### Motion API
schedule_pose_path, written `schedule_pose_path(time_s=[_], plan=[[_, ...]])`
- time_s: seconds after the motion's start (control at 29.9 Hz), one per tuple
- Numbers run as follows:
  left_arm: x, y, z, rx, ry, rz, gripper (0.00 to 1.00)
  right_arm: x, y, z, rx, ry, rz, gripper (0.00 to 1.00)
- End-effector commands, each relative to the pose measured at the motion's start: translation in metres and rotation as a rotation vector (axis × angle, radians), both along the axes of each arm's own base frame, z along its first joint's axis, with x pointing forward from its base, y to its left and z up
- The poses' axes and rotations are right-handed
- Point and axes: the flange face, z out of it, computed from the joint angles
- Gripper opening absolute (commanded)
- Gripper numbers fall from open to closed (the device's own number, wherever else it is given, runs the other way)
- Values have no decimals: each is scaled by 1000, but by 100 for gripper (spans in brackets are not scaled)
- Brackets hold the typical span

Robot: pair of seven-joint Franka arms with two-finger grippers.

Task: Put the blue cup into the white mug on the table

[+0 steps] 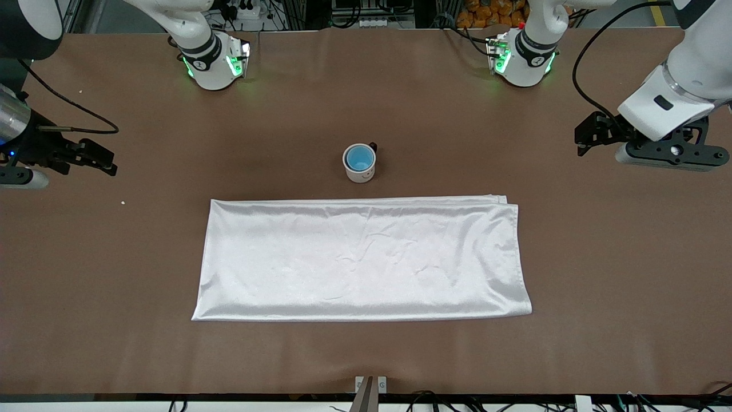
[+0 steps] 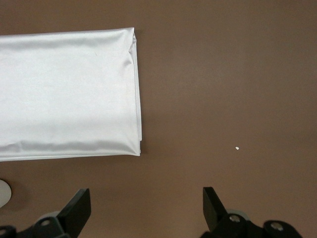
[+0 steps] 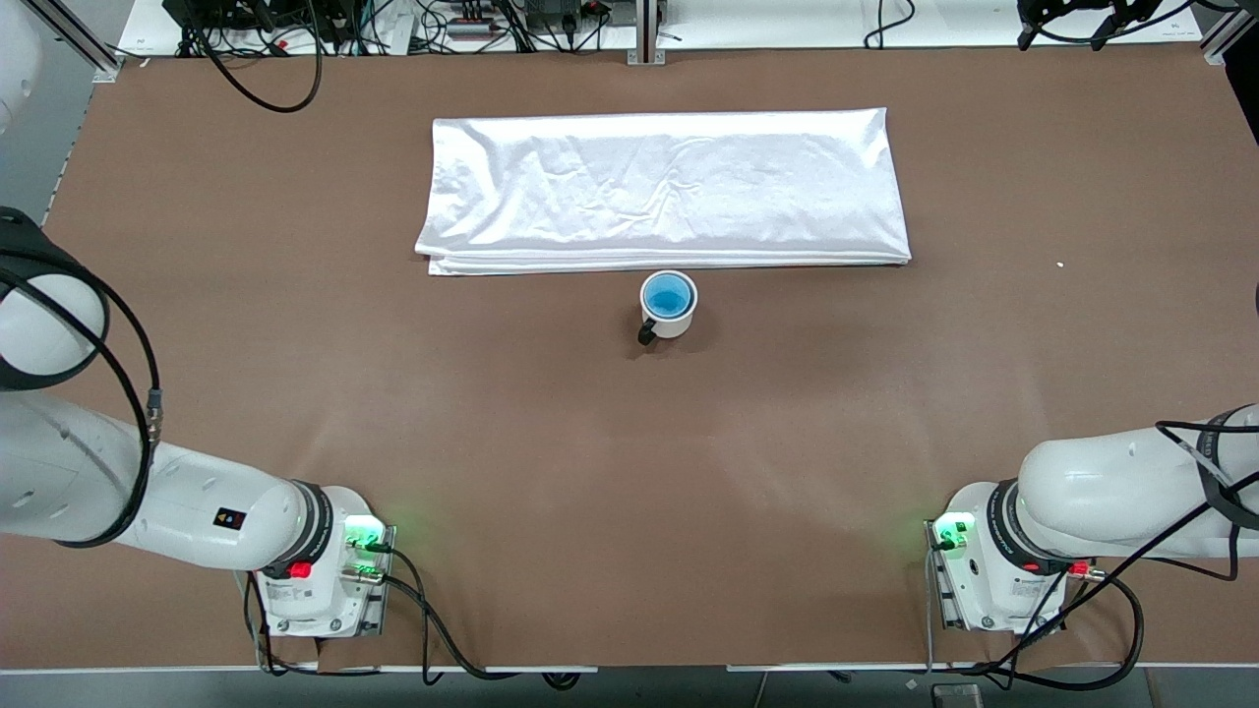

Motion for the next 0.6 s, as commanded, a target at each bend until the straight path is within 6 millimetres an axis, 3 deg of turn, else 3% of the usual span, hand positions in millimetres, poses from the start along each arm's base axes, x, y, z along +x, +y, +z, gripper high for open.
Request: schedule_pose_path(time_s=[0.0, 0.57], plan=[[-1, -1, 2, -39, -7, -18, 100, -4, 0, -1, -12, 5, 8, 100], [1, 6, 1, -42, -11, -4, 100, -3, 2, -4, -10, 13, 9, 100]])
